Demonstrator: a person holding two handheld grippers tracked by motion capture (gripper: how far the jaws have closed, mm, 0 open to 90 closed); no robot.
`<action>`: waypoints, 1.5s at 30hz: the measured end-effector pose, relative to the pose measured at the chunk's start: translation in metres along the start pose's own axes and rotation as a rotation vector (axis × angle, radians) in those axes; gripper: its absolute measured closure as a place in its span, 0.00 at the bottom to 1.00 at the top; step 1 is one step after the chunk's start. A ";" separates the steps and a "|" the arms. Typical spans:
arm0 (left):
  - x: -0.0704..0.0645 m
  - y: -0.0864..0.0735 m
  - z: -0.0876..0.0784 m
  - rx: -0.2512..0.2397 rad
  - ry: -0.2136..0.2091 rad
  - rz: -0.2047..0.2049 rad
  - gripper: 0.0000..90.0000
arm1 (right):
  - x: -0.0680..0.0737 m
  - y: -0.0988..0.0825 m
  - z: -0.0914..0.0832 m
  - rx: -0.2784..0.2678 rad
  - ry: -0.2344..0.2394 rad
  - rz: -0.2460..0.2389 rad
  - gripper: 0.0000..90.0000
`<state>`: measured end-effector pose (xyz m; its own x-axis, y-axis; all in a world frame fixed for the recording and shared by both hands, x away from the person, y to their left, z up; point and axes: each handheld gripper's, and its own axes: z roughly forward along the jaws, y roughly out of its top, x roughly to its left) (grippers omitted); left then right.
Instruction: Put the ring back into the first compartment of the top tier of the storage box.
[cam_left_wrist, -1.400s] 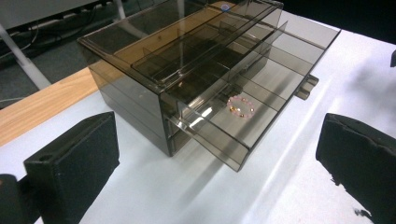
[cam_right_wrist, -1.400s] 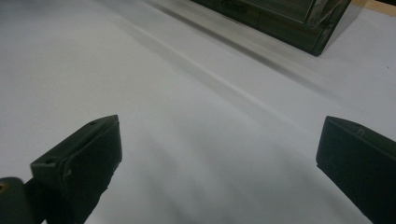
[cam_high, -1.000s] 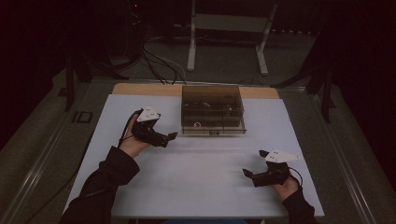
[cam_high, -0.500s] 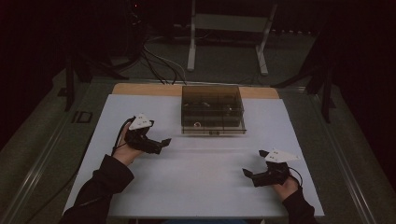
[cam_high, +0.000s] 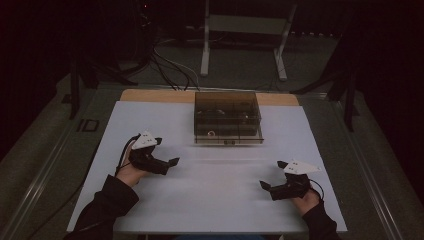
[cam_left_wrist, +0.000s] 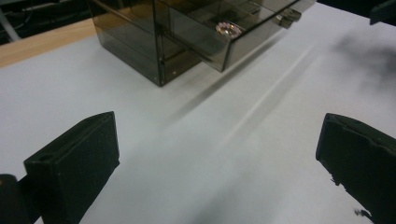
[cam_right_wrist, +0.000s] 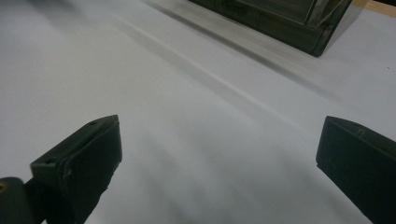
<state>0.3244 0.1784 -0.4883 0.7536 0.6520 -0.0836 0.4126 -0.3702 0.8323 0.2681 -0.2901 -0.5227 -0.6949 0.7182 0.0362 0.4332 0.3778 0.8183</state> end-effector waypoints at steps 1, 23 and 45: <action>0.000 -0.002 -0.001 0.004 0.004 0.004 0.01 | 0.000 0.000 0.000 0.000 0.000 0.000 0.00; -0.009 -0.036 -0.021 0.017 0.015 -0.004 0.01 | 0.000 0.000 0.000 0.001 -0.001 -0.001 0.00; -0.013 -0.052 -0.032 -0.002 0.052 -0.017 0.01 | 0.000 0.000 0.000 0.004 -0.006 -0.003 0.00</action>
<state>0.2768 0.2103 -0.5126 0.7188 0.6917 -0.0692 0.4241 -0.3575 0.8320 0.2684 -0.2903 -0.5229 -0.6928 0.7205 0.0298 0.4332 0.3828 0.8160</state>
